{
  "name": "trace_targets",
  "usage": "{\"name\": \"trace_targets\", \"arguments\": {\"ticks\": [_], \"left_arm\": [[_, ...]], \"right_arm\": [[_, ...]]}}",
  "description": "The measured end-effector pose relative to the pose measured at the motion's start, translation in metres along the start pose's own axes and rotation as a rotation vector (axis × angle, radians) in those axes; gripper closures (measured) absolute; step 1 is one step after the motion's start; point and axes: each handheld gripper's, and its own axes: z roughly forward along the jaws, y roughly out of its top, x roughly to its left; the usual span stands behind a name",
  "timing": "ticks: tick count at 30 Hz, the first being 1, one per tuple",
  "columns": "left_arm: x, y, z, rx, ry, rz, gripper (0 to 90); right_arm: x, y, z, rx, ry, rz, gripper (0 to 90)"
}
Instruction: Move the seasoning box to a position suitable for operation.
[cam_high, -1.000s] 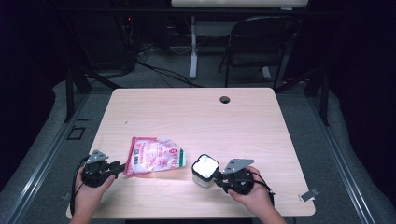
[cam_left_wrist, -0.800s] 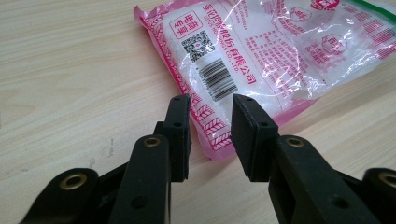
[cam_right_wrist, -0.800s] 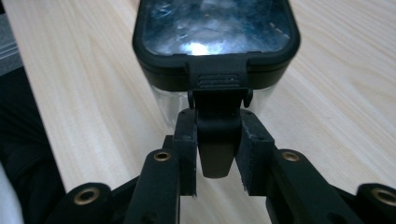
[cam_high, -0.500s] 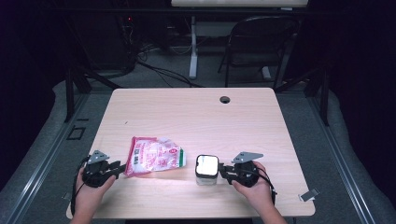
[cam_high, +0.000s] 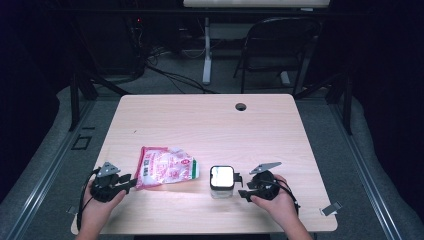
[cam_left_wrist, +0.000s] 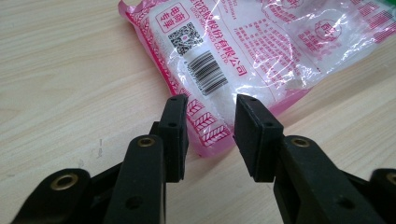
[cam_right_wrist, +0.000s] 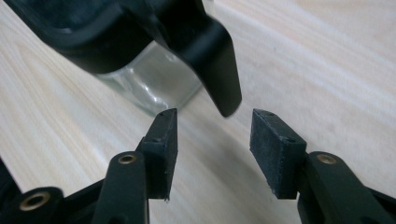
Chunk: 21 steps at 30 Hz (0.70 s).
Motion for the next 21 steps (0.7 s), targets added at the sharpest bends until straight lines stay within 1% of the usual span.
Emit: {"name": "trace_targets", "arguments": {"ticks": [1, 2, 3, 4, 5, 6, 7, 8, 9, 10, 11, 12, 13, 14, 15, 16, 17, 18, 19, 20, 21], "left_arm": [[0.0, 0.0, 0.0, 0.0, -0.002, 0.006, 64.0], [-0.001, 0.001, -0.001, 0.003, -0.001, 0.007, 63.1], [-0.002, 0.001, -0.002, 0.001, -0.01, 0.003, 62.5], [-0.002, 0.001, -0.002, 0.001, -0.01, 0.003, 61.7], [-0.003, 0.002, -0.002, 0.003, -0.018, 0.003, 61.7], [-0.004, 0.003, -0.002, -0.002, -0.017, 0.005, 61.2], [-0.006, 0.006, -0.002, 0.003, -0.027, 0.008, 60.2], [-0.006, 0.006, -0.002, 0.003, -0.027, 0.008, 59.3], [-0.007, 0.008, -0.003, 0.006, -0.025, 0.014, 58.4], [-0.008, 0.011, -0.004, 0.015, -0.033, 0.015, 58.4], [-0.01, 0.014, -0.005, 0.011, -0.034, 0.018, 57.6], [-0.011, 0.017, -0.006, 0.014, -0.032, 0.02, 56.3], [-0.016, 0.025, -0.008, 0.004, -0.036, 0.029, 55.5], [-0.016, 0.025, -0.008, 0.004, -0.036, 0.029, 55.5], [-0.018, 0.03, -0.009, -0.004, -0.039, 0.035, 55.5], [-0.021, 0.035, -0.01, 0.004, -0.053, 0.039, 55.5], [-0.024, 0.039, -0.01, -0.001, -0.053, 0.05, 55.5], [-0.028, 0.044, -0.01, 0.001, -0.062, 0.059, 55.5], [-0.031, 0.05, -0.011, 0.009, -0.074, 0.07, 55.8], [-0.035, 0.055, -0.01, 0.004, -0.076, 0.072, 56.3], [-0.041, 0.065, -0.01, 0.007, -0.091, 0.083, 56.6]], "right_arm": [[0.0, 0.0, 0.0, 0.0, 0.0, 0.0, 52.2], [-0.001, -0.001, -0.002, 0.008, 0.004, 0.01, 51.4], [-0.002, -0.002, -0.005, 0.012, 0.0, 0.011, 50.2], [-0.002, -0.002, -0.005, 0.012, 0.0, 0.011, 50.2], [-0.003, -0.002, -0.007, 0.01, 0.011, 0.011, 48.2], [-0.003, -0.002, -0.008, 0.008, 0.004, 0.008, 46.7], [-0.003, -0.001, -0.012, 0.002, -0.021, 0.013, 47.5], [-0.003, -0.001, -0.012, 0.002, -0.021, 0.013, 47.5], [-0.002, 0.002, -0.016, -0.005, -0.017, 0.012, 48.8], [-0.002, 0.002, -0.016, -0.005, -0.017, 0.012, 48.8], [-0.002, 0.003, -0.019, -0.009, -0.017, 0.014, 50.2], [-0.001, 0.005, -0.022, -0.012, -0.02, 0.016, 50.5], [0.0, 0.011, -0.027, -0.032, -0.025, 0.029, 52.8], [0.0, 0.011, -0.027, -0.032, -0.025, 0.029, 52.8], [0.001, 0.014, -0.03, -0.033, -0.027, 0.04, 56.2], [0.003, 0.017, -0.033, -0.031, -0.039, 0.049, 60.1], [0.004, 0.021, -0.035, -0.018, -0.042, 0.039, 62.4], [0.006, 0.025, -0.036, 0.01, -0.047, 0.024, 62.5], [0.007, 0.03, -0.038, 0.03, -0.063, 0.01, 63.6], [0.01, 0.037, -0.041, 0.033, -0.104, -0.018, 64.8], [0.012, 0.04, -0.042, 0.02, -0.111, -0.011, 65.6]]}}
